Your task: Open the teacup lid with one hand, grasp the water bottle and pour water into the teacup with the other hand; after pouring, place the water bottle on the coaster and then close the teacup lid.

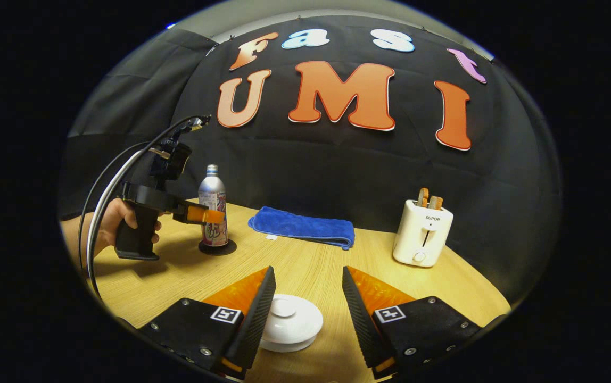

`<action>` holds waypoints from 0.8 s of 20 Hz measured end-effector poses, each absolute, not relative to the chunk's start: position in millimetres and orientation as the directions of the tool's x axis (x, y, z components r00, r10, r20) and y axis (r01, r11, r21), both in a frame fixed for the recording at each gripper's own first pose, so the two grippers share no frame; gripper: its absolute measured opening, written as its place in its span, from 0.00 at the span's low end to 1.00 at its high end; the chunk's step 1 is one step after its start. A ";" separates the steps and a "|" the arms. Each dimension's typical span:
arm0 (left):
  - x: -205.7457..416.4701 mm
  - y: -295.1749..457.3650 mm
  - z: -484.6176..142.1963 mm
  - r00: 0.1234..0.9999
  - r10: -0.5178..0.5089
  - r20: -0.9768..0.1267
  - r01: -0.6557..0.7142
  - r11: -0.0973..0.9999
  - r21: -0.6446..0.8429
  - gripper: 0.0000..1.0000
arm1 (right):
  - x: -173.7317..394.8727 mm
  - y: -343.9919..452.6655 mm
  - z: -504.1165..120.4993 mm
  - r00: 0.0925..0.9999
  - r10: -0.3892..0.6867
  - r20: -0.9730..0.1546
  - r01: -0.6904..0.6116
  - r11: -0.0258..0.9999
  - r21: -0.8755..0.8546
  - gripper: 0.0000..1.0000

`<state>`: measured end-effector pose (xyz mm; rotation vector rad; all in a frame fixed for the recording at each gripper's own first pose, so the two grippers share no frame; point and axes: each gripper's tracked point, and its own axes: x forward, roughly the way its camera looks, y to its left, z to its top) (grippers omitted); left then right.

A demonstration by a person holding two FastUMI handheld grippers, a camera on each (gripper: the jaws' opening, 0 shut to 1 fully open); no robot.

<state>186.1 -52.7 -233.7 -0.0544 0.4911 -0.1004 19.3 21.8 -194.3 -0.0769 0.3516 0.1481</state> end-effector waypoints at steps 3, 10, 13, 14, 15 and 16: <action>186.9 -54.5 -234.2 0.876 -0.112 -0.469 0.088 0.993 -0.074 0.82 | 19.2 17.6 -192.6 0.929 0.126 -0.349 -0.151 0.988 -0.046 0.77; 177.9 -61.5 -249.8 0.846 -0.149 -0.512 0.117 0.989 -0.095 0.94 | 18.8 12.0 -183.0 0.938 0.107 -0.329 -0.132 0.990 -0.054 0.78; 168.8 -63.7 -239.8 0.858 -0.151 -0.492 0.131 0.989 -0.075 0.98 | 15.7 14.4 -178.0 0.940 0.113 -0.323 -0.136 0.990 -0.049 0.79; 163.7 -63.6 -234.7 0.862 -0.149 -0.485 0.134 0.989 -0.066 0.98 | 14.5 15.7 -174.7 0.941 0.114 -0.319 -0.137 0.989 -0.049 0.79; 157.2 -63.9 -230.2 0.865 -0.146 -0.480 0.134 0.989 -0.059 0.96 | 13.2 18.2 -171.5 0.942 0.120 -0.314 -0.141 0.989 -0.047 0.79; 150.8 -64.3 -224.5 0.872 -0.144 -0.469 0.137 0.989 -0.050 0.98 | 10.8 20.3 -167.9 0.943 0.124 -0.307 -0.146 0.988 -0.047 0.79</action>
